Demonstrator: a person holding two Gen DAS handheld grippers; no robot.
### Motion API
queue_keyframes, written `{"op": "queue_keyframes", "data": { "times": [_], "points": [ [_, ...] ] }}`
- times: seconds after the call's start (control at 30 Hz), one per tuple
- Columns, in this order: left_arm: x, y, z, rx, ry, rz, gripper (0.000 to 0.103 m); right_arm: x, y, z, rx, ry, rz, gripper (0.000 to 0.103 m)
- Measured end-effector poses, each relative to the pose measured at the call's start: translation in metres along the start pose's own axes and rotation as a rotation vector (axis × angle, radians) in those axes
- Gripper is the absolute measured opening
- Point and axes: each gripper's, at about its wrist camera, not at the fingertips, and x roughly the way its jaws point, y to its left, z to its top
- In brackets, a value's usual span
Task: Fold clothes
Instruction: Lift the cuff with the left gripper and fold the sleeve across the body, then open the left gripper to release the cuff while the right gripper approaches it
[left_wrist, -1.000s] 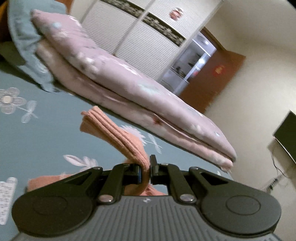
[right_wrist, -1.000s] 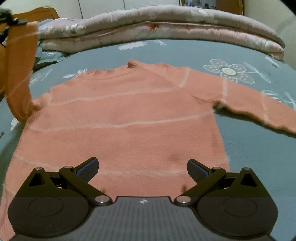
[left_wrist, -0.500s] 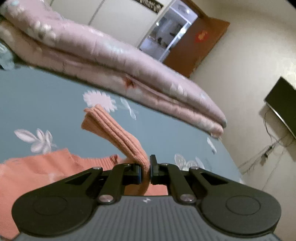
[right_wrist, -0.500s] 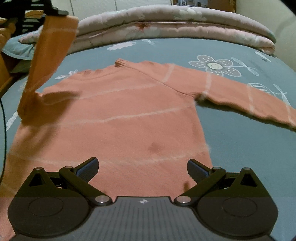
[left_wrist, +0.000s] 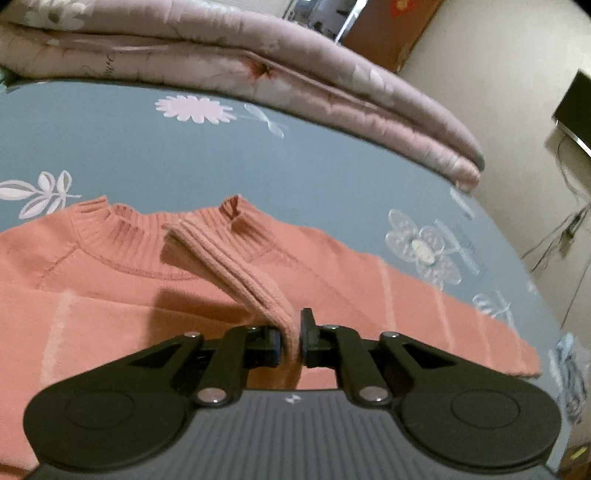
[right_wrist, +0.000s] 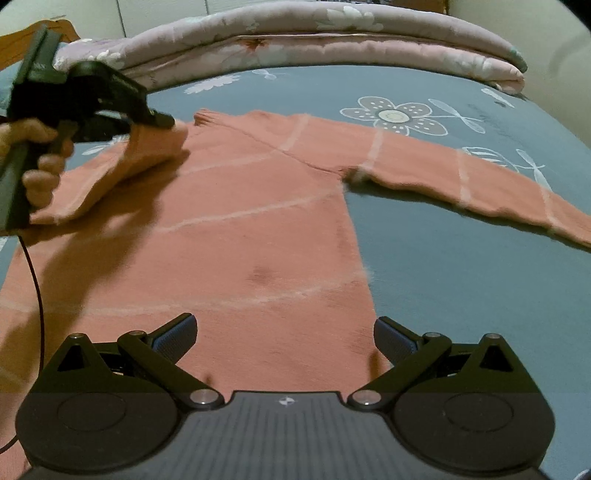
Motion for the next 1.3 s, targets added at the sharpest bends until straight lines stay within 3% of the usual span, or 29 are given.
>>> {"op": "queue_keyframes", "data": {
  "times": [0.07, 0.1, 0.3, 0.37, 0.53, 0.67, 0.83, 0.9, 1.03, 1.17, 1.3],
  "points": [
    [0.005, -0.001, -0.002, 0.013, 0.029, 0.0, 0.047, -0.002, -0.001, 0.0, 0.001, 0.0, -0.005, 0.103],
    [0.006, -0.002, -0.002, 0.024, 0.034, 0.004, 0.052, -0.003, -0.001, 0.0, 0.002, 0.002, -0.008, 0.103],
    [0.008, -0.015, 0.006, 0.091, 0.032, 0.03, 0.06, 0.0, -0.002, -0.001, 0.018, 0.022, -0.016, 0.103],
    [0.009, -0.026, 0.013, 0.127, 0.045, 0.012, 0.07, 0.001, -0.001, -0.002, 0.023, 0.025, -0.017, 0.103],
    [0.015, -0.056, 0.008, 0.286, 0.072, -0.006, 0.071, 0.001, 0.001, -0.002, 0.02, 0.03, -0.034, 0.103],
    [0.017, -0.053, 0.002, 0.243, 0.117, -0.124, 0.071, 0.001, -0.001, -0.002, 0.026, 0.035, -0.048, 0.103],
    [-0.025, -0.025, 0.002, 0.168, 0.06, -0.197, 0.071, 0.002, -0.01, 0.0, 0.073, 0.028, -0.034, 0.103],
    [-0.049, -0.006, -0.001, 0.146, 0.02, -0.195, 0.078, 0.004, -0.016, 0.004, 0.118, 0.021, 0.008, 0.103],
    [-0.096, 0.036, -0.04, 0.172, -0.035, -0.084, 0.08, 0.014, -0.026, 0.025, 0.204, -0.032, 0.139, 0.103],
    [-0.121, 0.08, -0.074, 0.067, -0.041, -0.052, 0.08, 0.037, -0.028, 0.058, 0.278, -0.061, 0.291, 0.103],
    [-0.128, 0.119, -0.086, -0.019, -0.073, 0.023, 0.08, 0.072, -0.021, 0.075, 0.405, -0.019, 0.503, 0.103]
  ]
}}
